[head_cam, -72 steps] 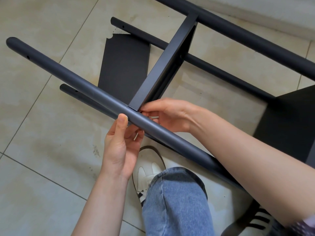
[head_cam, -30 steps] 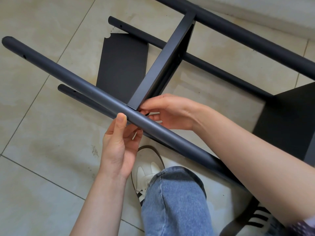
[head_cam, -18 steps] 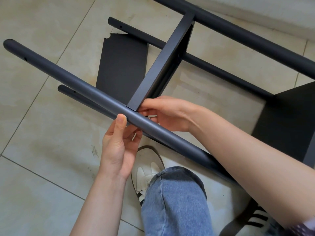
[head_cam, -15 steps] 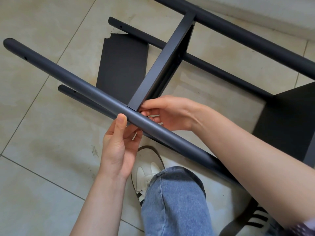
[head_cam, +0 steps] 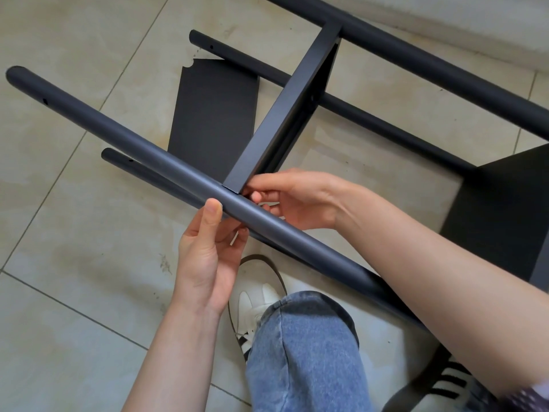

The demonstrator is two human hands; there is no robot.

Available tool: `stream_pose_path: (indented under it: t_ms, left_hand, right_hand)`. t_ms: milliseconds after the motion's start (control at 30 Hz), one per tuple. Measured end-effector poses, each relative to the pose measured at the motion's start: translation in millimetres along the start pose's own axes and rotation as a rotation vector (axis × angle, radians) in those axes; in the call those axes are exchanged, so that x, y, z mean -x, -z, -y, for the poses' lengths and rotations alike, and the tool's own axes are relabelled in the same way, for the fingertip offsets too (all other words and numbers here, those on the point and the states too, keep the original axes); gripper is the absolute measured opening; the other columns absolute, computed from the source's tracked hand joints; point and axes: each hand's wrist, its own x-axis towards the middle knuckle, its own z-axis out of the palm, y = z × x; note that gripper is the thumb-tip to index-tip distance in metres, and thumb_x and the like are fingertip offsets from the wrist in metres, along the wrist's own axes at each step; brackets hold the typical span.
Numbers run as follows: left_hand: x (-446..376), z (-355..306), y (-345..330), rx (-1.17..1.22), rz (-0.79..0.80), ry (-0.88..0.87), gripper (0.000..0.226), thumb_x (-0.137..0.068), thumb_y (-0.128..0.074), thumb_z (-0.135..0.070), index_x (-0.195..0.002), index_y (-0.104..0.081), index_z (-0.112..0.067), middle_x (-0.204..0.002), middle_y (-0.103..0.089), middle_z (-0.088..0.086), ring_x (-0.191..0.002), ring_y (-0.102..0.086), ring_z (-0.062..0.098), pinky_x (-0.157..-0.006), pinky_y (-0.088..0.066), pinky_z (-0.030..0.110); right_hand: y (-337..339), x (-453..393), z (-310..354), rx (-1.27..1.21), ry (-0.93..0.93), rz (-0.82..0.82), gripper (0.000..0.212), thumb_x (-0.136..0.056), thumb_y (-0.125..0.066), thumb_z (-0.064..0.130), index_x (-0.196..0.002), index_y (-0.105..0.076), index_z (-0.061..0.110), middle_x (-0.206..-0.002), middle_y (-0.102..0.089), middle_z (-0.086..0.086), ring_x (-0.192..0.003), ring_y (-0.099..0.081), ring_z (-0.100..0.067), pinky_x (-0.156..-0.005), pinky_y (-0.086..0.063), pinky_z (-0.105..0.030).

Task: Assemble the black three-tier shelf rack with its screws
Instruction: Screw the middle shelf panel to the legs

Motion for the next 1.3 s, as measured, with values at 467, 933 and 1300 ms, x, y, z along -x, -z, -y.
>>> stream_pose_path:
  t_ms: [467, 933, 1300]
  left_hand:
    - [-1.2, 1.1, -0.4, 0.029, -0.004, -0.002, 0.068, -0.039, -0.099, -0.056, -0.096, -0.079, -0.023, -0.105, -0.075, 0.007, -0.101, -0.072, 0.020, -0.092, -0.057, 0.030]
    - [0.2, 1.4, -3.6, 0.021, -0.025, -0.021, 0.072, -0.035, -0.099, -0.058, -0.094, -0.078, -0.023, -0.103, -0.074, 0.008, -0.099, -0.071, 0.020, -0.091, -0.057, 0.030]
    - [0.7, 1.0, -7.0, 0.002, -0.061, -0.041, 0.076, -0.032, -0.099, -0.059, -0.093, -0.075, -0.021, -0.100, -0.073, 0.008, -0.094, -0.070, 0.018, -0.088, -0.057, 0.028]
  right_hand:
    - [-8.2, -5.6, -0.5, 0.045, 0.023, -0.045, 0.014, -0.094, -0.063, 0.024, -0.083, -0.064, 0.016, -0.064, -0.059, 0.005, -0.072, -0.053, -0.014, -0.088, -0.044, -0.035]
    - [-11.3, -3.8, -1.1, 0.062, 0.037, -0.055, 0.016, -0.095, -0.063, 0.024, -0.107, -0.062, 0.014, -0.077, -0.058, -0.001, -0.088, -0.054, -0.022, -0.090, -0.046, -0.037]
    - [-9.5, -3.6, -2.1, 0.006, 0.001, 0.010, 0.016, -0.095, -0.060, 0.028, -0.102, -0.066, 0.015, -0.083, -0.062, -0.002, -0.072, -0.063, -0.015, -0.067, -0.055, -0.025]
